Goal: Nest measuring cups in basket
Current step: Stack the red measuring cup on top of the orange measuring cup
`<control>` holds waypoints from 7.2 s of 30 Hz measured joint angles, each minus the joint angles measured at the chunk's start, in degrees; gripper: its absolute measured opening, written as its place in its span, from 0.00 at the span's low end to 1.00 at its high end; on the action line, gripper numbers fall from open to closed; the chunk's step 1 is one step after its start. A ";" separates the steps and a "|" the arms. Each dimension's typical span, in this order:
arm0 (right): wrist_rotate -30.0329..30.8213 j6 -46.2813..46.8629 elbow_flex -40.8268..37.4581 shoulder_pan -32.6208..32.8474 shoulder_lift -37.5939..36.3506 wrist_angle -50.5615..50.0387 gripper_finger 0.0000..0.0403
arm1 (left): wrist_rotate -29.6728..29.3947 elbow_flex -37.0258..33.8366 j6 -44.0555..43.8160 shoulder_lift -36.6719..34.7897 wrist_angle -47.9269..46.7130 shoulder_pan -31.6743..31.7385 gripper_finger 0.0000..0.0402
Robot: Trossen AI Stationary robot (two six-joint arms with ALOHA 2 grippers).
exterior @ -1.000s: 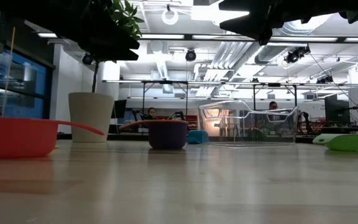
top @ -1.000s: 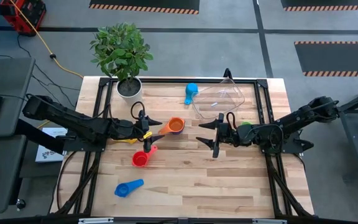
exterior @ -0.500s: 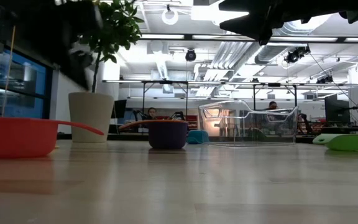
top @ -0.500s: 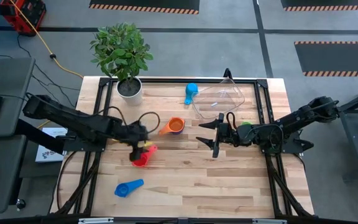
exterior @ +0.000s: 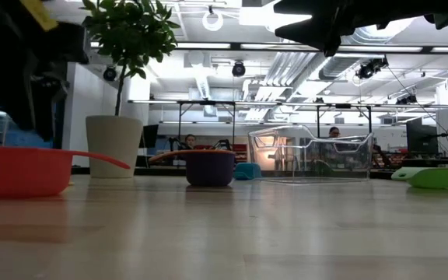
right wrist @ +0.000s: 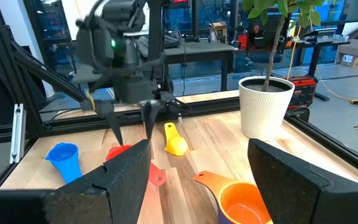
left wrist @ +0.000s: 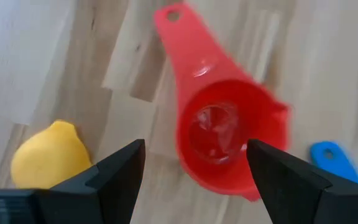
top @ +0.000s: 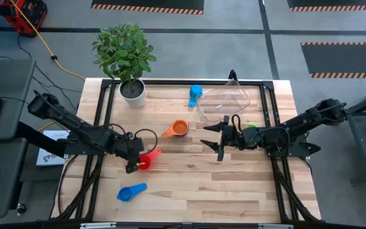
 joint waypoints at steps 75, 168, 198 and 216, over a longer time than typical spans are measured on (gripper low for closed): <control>-0.88 8.00 0.09 -2.62 1.86 -4.58 0.65 | -32.19 22.68 91.93 25.24 37.38 19.22 0.01; -0.27 -10.23 1.52 -9.31 19.47 52.87 0.00 | -20.03 -1.03 37.62 19.34 96.69 17.66 0.50; 0.81 -38.09 14.24 -0.57 21.20 48.96 0.00 | -13.75 -2.37 13.90 19.41 116.23 17.96 0.50; -1.81 -36.23 21.81 -1.58 21.16 35.58 0.00 | -14.92 -2.37 12.11 19.41 118.43 18.09 0.50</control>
